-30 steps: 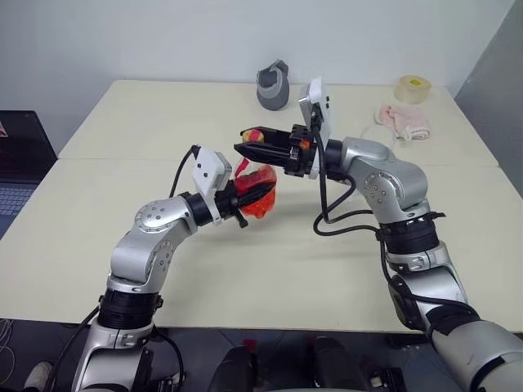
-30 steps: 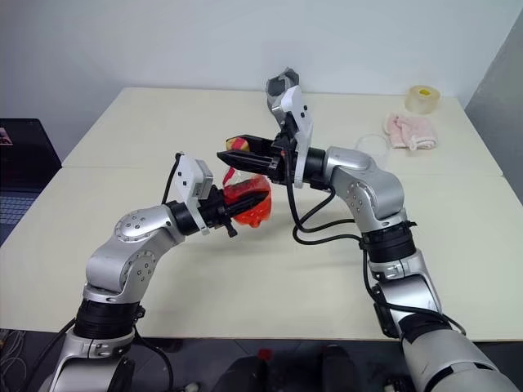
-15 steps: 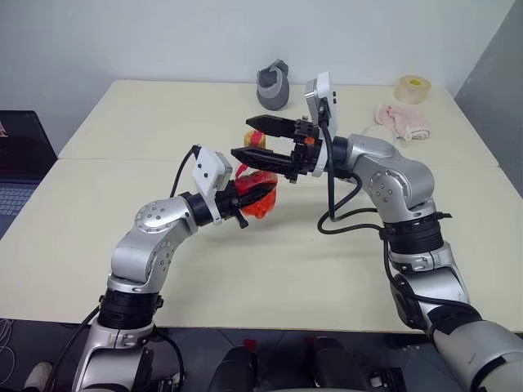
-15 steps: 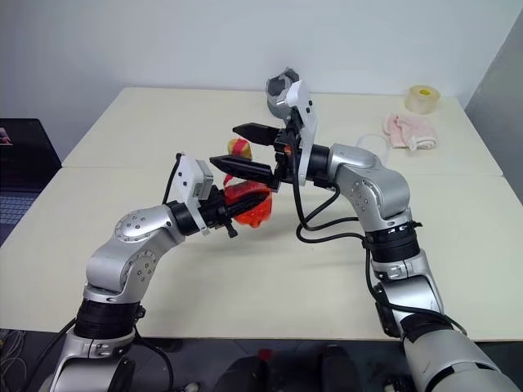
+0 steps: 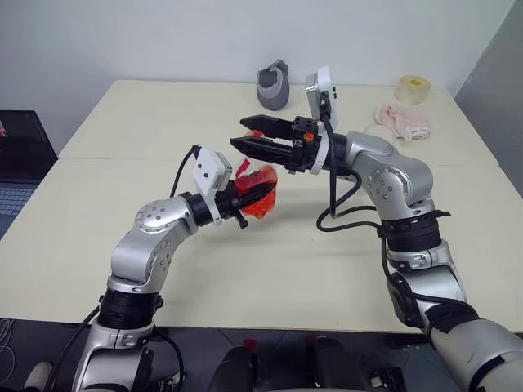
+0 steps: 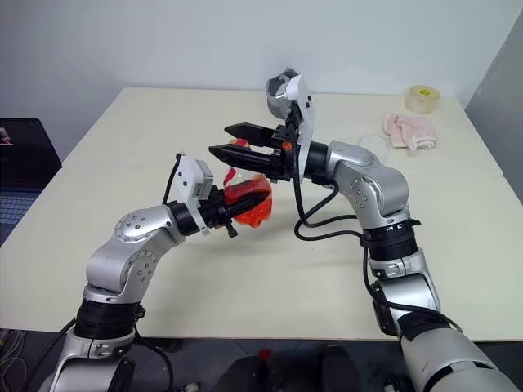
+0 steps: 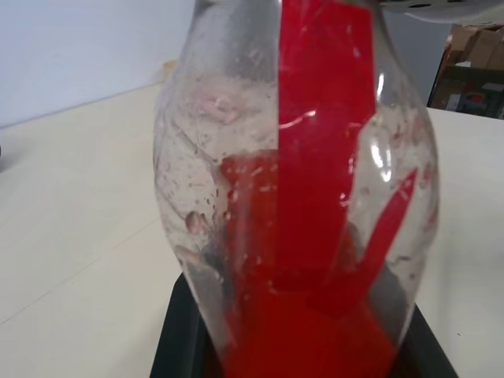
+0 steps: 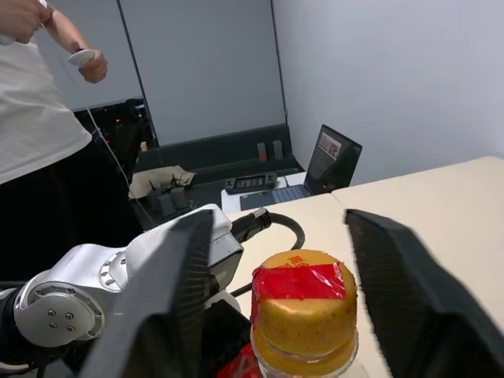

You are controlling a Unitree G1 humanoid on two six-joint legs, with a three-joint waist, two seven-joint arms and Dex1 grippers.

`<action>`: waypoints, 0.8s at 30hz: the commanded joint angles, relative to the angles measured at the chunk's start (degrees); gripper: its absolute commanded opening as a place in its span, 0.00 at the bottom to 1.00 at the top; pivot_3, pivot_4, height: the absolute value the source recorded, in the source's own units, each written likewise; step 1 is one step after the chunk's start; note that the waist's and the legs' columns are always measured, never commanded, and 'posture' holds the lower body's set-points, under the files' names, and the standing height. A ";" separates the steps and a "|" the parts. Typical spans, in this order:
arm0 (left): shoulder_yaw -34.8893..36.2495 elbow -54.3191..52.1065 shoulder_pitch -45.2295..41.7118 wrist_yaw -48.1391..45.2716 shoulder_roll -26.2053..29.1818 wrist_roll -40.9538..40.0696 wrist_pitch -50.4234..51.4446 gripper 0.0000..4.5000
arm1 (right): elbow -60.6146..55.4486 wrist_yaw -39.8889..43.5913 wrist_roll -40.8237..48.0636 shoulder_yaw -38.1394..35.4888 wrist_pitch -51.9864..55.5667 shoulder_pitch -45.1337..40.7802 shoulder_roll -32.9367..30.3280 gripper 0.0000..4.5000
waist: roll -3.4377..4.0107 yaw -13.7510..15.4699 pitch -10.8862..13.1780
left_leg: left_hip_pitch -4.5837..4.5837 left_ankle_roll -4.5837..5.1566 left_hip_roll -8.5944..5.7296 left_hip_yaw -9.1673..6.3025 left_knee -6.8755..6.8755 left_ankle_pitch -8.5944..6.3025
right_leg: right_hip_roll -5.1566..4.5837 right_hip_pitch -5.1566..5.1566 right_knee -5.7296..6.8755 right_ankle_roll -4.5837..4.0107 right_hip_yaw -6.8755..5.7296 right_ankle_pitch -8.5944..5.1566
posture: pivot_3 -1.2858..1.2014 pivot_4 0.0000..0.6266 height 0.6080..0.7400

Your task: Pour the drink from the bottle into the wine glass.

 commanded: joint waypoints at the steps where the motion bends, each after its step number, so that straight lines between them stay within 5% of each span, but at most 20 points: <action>1: 0.73 -2.32 -0.38 0.19 0.21 -0.31 -0.98 0.19 | -1.34 0.87 1.01 -0.57 -0.47 -1.25 -0.25 0.33 | 0.00 0.00 0.00 | 0.00 0.00 0.00 0.01 0.00 0.00 | 0.00 0.00 0.00 0.00 0.00 0.00 | 0.52 0.24 1.00; 2: 0.77 -2.16 -0.53 0.14 0.24 -0.30 -1.01 0.19 | -1.38 0.88 0.96 -0.49 -0.54 -1.22 -0.28 0.28 | 0.00 0.00 0.00 | 0.00 0.00 0.00 0.01 0.00 0.00 | 0.00 0.00 0.00 0.00 0.01 0.00 | 0.52 0.24 1.00; 11: 0.71 -1.63 -1.05 -0.01 0.14 -0.21 -1.26 0.19 | -1.16 1.20 0.87 -0.64 -1.14 -1.76 -0.50 0.28 | 0.00 0.00 0.00 | 0.00 0.00 0.00 0.00 0.00 0.00 | 0.00 0.00 0.00 0.00 0.00 0.00 | 0.52 0.24 1.00; 17: 0.59 -2.01 -0.33 -0.30 0.27 -0.33 -1.43 0.19 | 0.86 9.52 -6.09 3.35 -15.15 -3.30 -3.74 0.28 | 0.01 -0.01 0.01 | 0.00 0.00 -0.01 0.03 0.00 0.00 | 0.00 0.00 0.00 0.00 0.01 0.00 | 0.52 0.24 1.00; 24: 0.53 -2.55 0.25 -0.38 0.36 -0.56 -1.51 0.18 | 5.24 2.84 6.63 -3.97 11.90 -6.92 -3.17 0.28 | 0.01 0.02 0.01 | 0.01 0.00 0.02 -0.02 0.00 0.00 | -0.01 0.00 0.00 0.00 -0.01 0.00 | 0.52 0.24 1.00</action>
